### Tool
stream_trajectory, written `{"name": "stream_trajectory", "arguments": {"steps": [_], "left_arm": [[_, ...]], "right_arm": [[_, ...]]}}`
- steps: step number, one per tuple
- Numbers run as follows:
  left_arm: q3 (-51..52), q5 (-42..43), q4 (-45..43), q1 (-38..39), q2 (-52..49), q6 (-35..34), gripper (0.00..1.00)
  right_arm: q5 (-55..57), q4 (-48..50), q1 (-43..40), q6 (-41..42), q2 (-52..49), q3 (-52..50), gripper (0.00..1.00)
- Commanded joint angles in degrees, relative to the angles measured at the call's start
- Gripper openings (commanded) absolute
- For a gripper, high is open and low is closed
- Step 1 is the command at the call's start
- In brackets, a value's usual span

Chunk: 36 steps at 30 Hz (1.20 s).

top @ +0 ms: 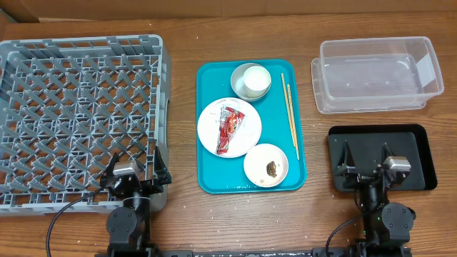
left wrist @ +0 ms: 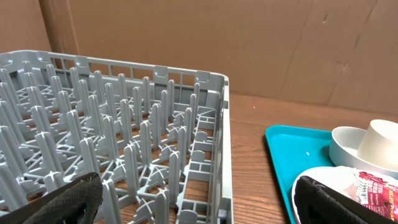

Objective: Sort waste into correct bins and load items into the dishwasher

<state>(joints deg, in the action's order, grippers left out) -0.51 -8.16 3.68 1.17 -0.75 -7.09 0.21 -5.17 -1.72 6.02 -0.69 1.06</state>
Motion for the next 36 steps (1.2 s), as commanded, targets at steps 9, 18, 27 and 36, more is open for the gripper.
{"name": "stream_trajectory", "arguments": {"steps": [9,18,27,36], "left_arm": [[0.24,0.28,-0.04,0.42,0.5,0.68,1.0],[0.24,0.28,-0.04,0.39,0.5,0.66,1.0],[0.24,8.63,-2.84,0.37,0.5,-7.93,1.0],[-0.76,14.64,-38.23,0.35,0.42,-13.0,1.0]], "right_arm": [[-0.26,0.33,0.37,0.44,0.52,-0.61,1.0],[-0.26,0.33,0.37,0.44,0.52,-0.61,1.0],[-0.26,0.33,0.37,0.44,0.52,-0.61,1.0],[-0.26,0.33,0.37,0.44,0.52,-0.61,1.0]]}}
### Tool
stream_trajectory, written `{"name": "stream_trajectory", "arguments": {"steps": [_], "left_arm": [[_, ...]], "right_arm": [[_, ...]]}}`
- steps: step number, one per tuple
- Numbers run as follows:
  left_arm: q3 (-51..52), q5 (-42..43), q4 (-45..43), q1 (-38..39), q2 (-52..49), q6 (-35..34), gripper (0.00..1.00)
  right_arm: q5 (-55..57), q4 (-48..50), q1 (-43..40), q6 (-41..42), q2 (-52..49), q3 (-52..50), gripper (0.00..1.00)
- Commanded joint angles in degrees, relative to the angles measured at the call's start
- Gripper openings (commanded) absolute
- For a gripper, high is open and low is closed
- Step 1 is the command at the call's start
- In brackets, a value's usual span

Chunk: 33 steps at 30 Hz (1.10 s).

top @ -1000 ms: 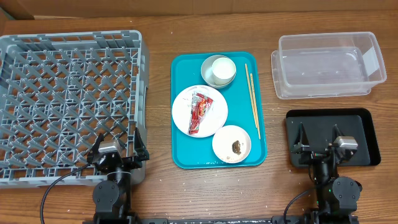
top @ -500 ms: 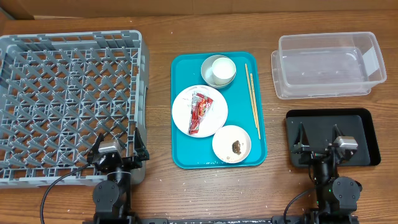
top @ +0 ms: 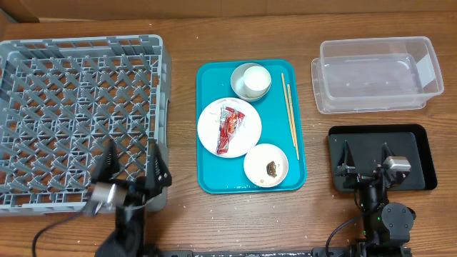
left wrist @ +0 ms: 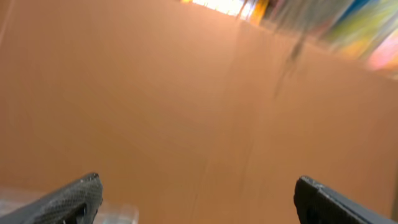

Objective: Sort waste into correct bins and load items into the dishwasher

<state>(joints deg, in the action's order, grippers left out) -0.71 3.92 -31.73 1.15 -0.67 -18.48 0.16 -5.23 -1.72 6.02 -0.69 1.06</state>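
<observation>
A teal tray in the middle of the table carries a white plate with a red wrapper, a small plate with a brown food scrap, a white bowl holding a cup, and chopsticks. The grey dish rack stands at the left. My left gripper is open at the rack's near right corner, raised and tilted; its wrist view is blurred, showing only the cardboard wall between its fingertips. My right gripper is open over the black tray.
A clear plastic bin stands at the back right, behind the black tray. A brown cardboard wall runs along the far edge of the table. Bare wood lies between the rack, the teal tray and the bins.
My left arm has lifted and tilted: its wrist view showed the rack and teal tray and now shows only blurred cardboard wall. The left jaws stay open. The right arm has not moved.
</observation>
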Motion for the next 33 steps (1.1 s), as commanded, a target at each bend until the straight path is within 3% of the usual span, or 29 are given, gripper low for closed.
{"name": "stream_trajectory", "arguments": {"steps": [1,3,7,10,14,20,23,27,30,33], "left_arm": [[-1.73,2.67,-2.23,0.37,0.22,-1.38,1.0],[-5.44,4.83,2.99,0.37,-0.85,0.74,1.0],[-18.51,9.44,22.73,0.37,-9.57,8.17,1.0],[-31.45,9.88,38.8,0.37,-22.64,12.92,1.0],[-52.02,16.76,58.88,0.42,-44.7,20.24,1.0],[-80.61,18.49,83.38,0.37,-70.36,20.68,1.0],[-90.2,17.29,90.25,0.24,-77.79,20.59,1.0],[-93.92,16.48,90.4,-4.04,-80.43,15.91,1.0],[-93.92,18.67,88.85,-13.46,-80.43,8.85,1.0],[-93.9,26.71,88.89,-25.83,-81.15,6.36,1.0]], "right_arm": [[-0.22,0.39,0.37,0.44,0.52,-0.61,1.0],[-0.22,0.39,0.37,0.44,0.52,-0.61,1.0],[-0.22,0.39,0.37,0.44,0.52,-0.61,1.0],[-0.22,0.39,0.37,0.44,0.52,-0.61,1.0],[-0.22,0.39,0.37,0.44,0.52,-0.61,1.0],[-0.22,0.39,0.37,0.44,0.52,-0.61,1.0],[-0.22,0.39,0.37,0.44,0.52,-0.61,1.0],[-0.22,0.39,0.37,0.44,0.52,-0.61,1.0],[-0.22,0.39,0.37,0.44,0.52,-0.61,1.0],[-0.22,0.39,0.37,0.44,0.52,-0.61,1.0]]}}
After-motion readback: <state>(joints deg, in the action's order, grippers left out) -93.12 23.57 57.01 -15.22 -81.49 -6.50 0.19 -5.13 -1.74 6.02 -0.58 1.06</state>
